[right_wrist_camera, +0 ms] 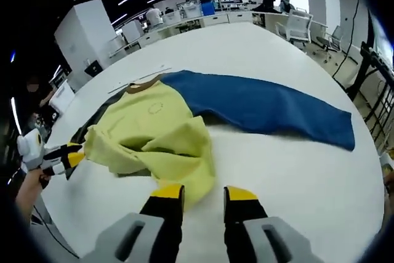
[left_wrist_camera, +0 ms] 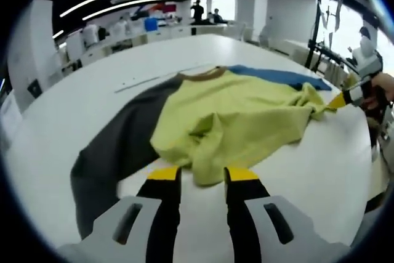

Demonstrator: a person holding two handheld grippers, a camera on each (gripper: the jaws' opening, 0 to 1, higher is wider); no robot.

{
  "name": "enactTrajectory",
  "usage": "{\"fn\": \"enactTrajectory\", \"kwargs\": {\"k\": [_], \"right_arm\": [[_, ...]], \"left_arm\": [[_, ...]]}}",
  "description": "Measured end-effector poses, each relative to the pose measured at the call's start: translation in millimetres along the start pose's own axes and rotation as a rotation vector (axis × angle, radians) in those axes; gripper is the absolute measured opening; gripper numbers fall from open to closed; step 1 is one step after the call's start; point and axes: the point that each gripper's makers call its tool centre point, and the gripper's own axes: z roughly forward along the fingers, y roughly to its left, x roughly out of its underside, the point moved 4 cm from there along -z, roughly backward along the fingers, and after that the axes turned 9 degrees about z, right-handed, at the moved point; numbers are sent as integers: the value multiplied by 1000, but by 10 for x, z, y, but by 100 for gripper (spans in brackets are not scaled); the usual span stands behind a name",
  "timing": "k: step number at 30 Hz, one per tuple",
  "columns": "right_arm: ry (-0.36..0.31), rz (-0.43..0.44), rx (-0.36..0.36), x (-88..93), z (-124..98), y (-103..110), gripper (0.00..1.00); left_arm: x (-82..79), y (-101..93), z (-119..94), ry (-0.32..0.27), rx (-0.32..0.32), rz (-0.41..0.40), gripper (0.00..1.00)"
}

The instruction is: Fold the garment on the visible template until the final outline fits inside the template.

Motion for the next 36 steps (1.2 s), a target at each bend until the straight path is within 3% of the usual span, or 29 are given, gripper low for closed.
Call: {"fn": "enactTrajectory", "kwargs": {"k": [5, 12, 28, 36], "right_arm": [[14, -64, 63, 103, 74, 35, 18], [-14, -90, 92, 160, 112, 62, 11], [-41, -87, 76, 188, 107, 127, 0], [-24, -100, 65, 186, 91, 94, 0]], "left_arm": [[25, 15, 23, 7, 2, -6, 20], [64, 6, 73, 24, 15, -15, 16], [65, 20, 165, 23, 62, -30, 3], [91, -47, 25, 38, 68, -19, 1]]}}
